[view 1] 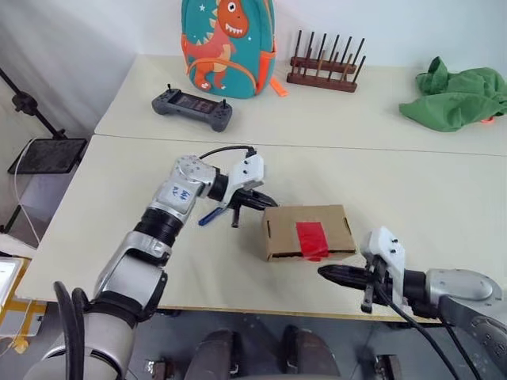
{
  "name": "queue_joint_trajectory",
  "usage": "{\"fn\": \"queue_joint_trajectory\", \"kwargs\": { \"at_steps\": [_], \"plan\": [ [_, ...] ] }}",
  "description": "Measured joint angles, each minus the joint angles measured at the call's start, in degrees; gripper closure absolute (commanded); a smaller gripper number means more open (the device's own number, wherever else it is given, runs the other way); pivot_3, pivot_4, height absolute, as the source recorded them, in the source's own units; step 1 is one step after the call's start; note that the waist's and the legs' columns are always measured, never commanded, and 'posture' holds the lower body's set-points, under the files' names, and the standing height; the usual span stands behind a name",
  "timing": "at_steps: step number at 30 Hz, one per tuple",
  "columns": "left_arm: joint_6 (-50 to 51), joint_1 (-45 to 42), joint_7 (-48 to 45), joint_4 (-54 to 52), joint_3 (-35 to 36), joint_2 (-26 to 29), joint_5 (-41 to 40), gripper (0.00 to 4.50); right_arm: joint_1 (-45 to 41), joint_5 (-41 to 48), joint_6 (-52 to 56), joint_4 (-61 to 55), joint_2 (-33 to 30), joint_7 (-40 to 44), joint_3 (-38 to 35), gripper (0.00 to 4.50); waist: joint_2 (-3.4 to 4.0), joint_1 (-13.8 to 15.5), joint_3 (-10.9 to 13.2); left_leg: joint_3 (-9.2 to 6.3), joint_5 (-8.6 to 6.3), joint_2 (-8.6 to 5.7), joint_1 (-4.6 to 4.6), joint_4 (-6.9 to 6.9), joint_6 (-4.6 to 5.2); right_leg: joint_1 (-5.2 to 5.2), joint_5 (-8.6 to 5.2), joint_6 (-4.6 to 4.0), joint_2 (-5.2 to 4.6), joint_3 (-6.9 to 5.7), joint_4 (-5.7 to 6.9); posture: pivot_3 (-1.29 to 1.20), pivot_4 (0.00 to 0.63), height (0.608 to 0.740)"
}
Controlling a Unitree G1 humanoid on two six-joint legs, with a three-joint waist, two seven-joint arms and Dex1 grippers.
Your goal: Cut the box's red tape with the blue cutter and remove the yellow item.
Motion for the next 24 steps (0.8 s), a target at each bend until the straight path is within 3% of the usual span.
{"fn": "queue_joint_trajectory", "kwargs": {
  "at_steps": [8, 15, 24],
  "plan": [
    [5.79, 6.03, 1.43, -8.18, -1.67, -1.27, 0.10, 4.47, -10.46, -8.41, -3.19, 14.82, 0.96, 0.02, 0.72, 4.50, 0.00, 0.05, 0.00, 0.05, 0.05, -0.04, -0.02, 0.03, 0.10, 0.00, 0.02, 0.04, 0.04, -0.17, 0.07, 0.00, 0.150, 0.740],
    [10.74, 8.97, 7.54, -13.58, -2.66, -5.13, 0.50, 4.47, -20.25, -16.61, -11.37, 29.94, -0.88, 10.06, 6.79, 4.50, 0.00, -0.14, 0.00, 0.14, 0.11, -0.04, -0.01, 0.09, 0.19, 0.00, 0.03, 0.06, 0.04, -0.12, 0.13, 0.00, 0.150, 0.740],
    [15.52, 11.68, 9.67, -19.75, -2.68, -5.45, -0.02, 4.47, -24.39, -24.59, -23.77, 38.80, 1.56, 16.48, 10.50, 4.50, 0.00, -0.13, 0.00, 0.12, 0.12, -0.04, -0.01, 0.15, 0.15, 0.00, 0.03, 0.06, 0.04, -0.12, 0.18, 0.00, 0.150, 0.740]
  ]
}}
